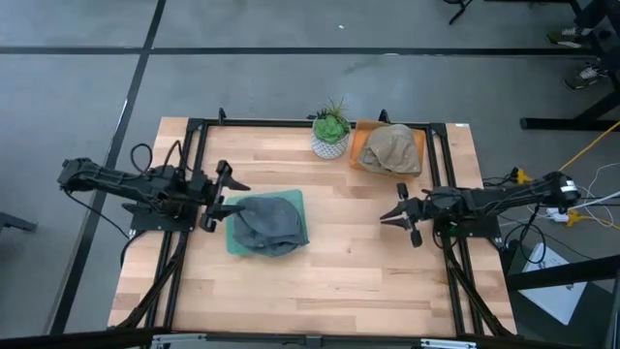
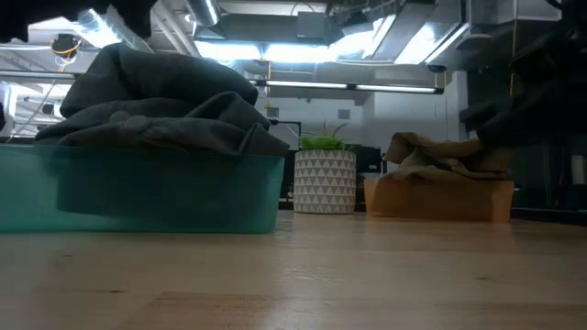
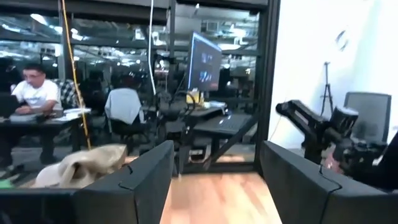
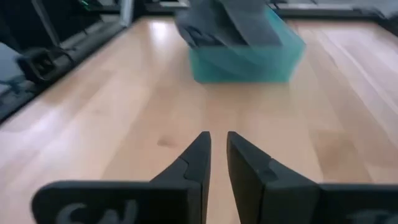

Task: Pick & Place hat
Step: Return to Home Position

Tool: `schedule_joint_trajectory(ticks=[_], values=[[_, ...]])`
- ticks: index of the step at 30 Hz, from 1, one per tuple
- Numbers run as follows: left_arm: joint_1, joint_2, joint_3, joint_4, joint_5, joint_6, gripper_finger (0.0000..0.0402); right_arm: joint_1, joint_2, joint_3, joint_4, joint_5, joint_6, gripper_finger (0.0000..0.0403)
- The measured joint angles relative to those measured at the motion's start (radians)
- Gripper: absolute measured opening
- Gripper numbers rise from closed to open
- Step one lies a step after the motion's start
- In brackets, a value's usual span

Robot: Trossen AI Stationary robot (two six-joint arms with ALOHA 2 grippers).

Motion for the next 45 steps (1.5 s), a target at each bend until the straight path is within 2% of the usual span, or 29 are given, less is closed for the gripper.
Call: schedule_joint_trajectory(ticks=[4,12,19,29,35,41,45], values=[[0.020,-0.065,-0.036,-0.078,-0.013,0.008,0.0235,-0.056,-0.070,0.000,-0.119,0.002,0.002,0.0053],[0.043,-0.170,-0.196,-0.008,-0.032,-0.016,0.0235,-0.137,-0.108,0.001,-0.119,0.011,-0.050,0.0053],[0.043,-0.242,-0.270,0.009,0.029,0.005,0.0235,-0.172,-0.108,0.001,-0.122,0.036,-0.034,0.0053],[0.043,-0.339,-0.272,-0.287,0.056,0.055,0.0236,-0.192,-0.108,0.001,-0.123,0.037,0.005,0.0053],[0.043,-0.404,-0.272,-0.416,0.055,0.144,0.0235,-0.192,-0.108,0.001,-0.123,0.037,0.004,0.0053],[0.043,-0.419,-0.272,-0.427,0.022,0.256,0.0233,-0.192,-0.108,0.002,-0.123,0.037,0.004,0.0053],[0.043,-0.418,-0.272,-0.426,0.000,0.275,0.0235,-0.192,-0.108,0.002,-0.123,0.037,0.004,0.0053]])
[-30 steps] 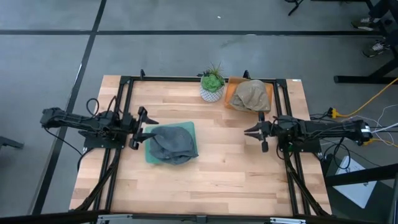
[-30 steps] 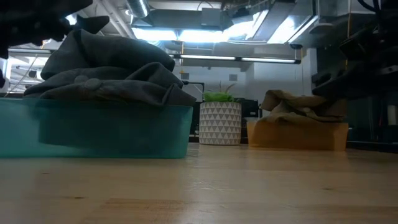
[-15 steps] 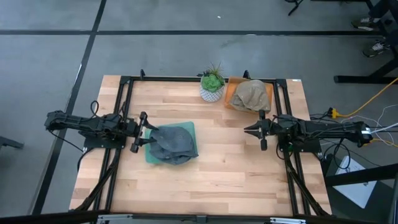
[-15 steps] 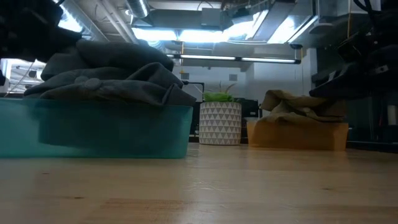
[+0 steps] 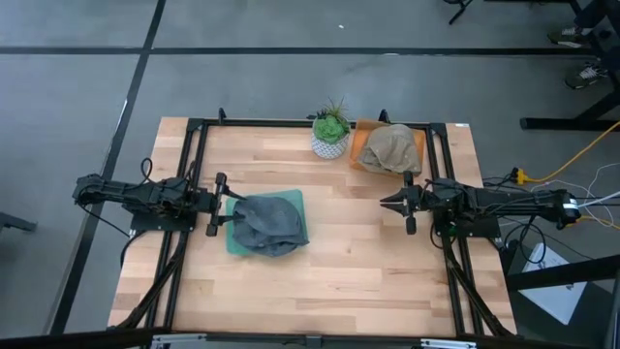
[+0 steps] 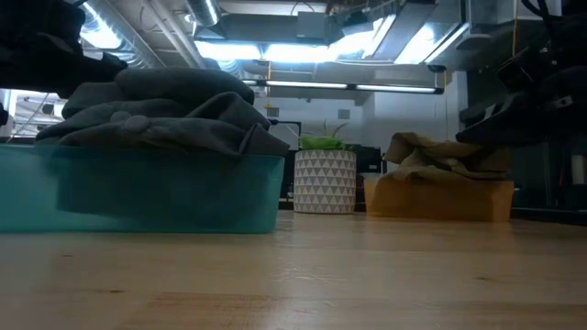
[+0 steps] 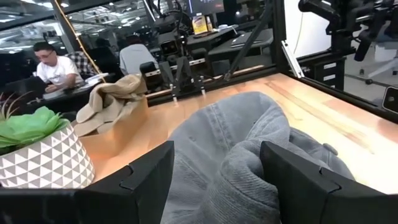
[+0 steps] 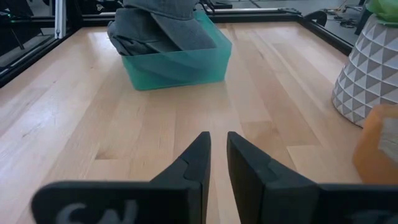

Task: Pick & Place hat
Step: Return to Home Position

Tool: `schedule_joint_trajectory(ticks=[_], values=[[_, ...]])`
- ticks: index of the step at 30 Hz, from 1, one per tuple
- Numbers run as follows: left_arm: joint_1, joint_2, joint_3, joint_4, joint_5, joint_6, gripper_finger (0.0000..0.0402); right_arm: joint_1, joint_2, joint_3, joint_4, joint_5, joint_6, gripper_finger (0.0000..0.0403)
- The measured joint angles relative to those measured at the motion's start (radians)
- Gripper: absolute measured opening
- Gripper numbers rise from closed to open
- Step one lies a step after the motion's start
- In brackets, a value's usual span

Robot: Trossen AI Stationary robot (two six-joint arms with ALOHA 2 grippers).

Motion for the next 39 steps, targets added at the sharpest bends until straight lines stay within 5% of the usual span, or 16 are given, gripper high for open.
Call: schedule_joint_trajectory(ticks=[39], values=[[0.000,0.001,0.000,0.004,0.001,-0.003,0.0228,0.000,0.000,0.000,0.000,0.000,0.000,0.0053]])
